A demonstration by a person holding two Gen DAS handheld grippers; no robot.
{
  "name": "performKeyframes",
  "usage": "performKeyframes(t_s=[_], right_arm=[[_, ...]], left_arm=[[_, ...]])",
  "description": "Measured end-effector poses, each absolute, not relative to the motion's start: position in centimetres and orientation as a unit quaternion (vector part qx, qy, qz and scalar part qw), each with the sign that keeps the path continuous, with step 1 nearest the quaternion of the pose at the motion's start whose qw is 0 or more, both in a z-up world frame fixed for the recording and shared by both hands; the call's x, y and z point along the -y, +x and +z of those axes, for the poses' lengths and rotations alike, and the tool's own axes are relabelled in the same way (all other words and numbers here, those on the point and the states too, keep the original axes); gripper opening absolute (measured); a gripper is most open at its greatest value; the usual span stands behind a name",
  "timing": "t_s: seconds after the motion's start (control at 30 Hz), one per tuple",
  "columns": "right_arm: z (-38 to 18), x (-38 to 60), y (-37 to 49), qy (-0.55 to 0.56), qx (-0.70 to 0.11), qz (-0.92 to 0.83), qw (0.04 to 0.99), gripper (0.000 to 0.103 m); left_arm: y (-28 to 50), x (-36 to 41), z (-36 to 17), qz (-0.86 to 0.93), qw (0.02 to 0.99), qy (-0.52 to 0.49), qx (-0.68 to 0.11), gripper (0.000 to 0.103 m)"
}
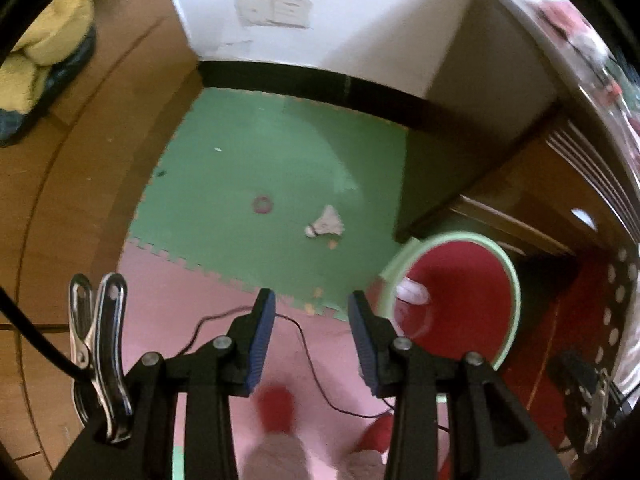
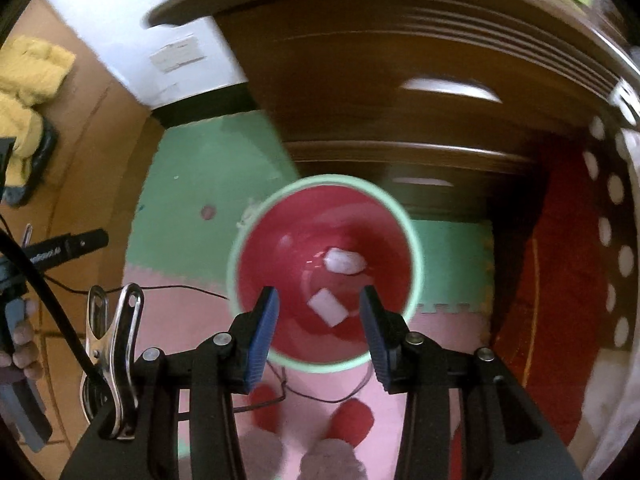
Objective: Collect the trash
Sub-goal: 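Lift the bucket by its rim with the left tool and lower it to the floor, then reach the right tool down to the white shuttlecock and close on it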
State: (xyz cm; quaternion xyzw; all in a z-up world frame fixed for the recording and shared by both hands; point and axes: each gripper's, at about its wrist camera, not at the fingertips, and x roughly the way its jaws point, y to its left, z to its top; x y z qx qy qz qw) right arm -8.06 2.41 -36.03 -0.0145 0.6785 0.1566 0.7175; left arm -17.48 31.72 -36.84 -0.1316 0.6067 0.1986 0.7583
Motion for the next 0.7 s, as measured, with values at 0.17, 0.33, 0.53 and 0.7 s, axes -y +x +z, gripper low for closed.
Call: performKeyframes(t_s=[0.17,0.33,0.53,0.7], right_arm=[[-36.3,-7.1,-8.2,0.002,-0.678,0.184,0.711,0.043],[-38.4,-12.6,-7.7,0.031,-0.678,0.183,0.711,0.043],[-42.9,-18.5,-7.0,0.069,-0.688,0.145,0.707,0.043],[-48.5,-22.5,-6.9,0.088,-0.702,0.107,0.699,0.043]], left_arm=[[-17.4,-36.5,-38.5,0.218,0.745,-0.152,-0.612,0.039],[-16.0,-41.4,-42.6,0.193,0.732,-0.153,-0.635,0.039],[-13.0,-46.6,-48.1,0.15,0.734,-0.127,-0.65,0.039],[-10.2,-50.0,-52.7,0.126,0.742,-0.1,-0.651,0.039]])
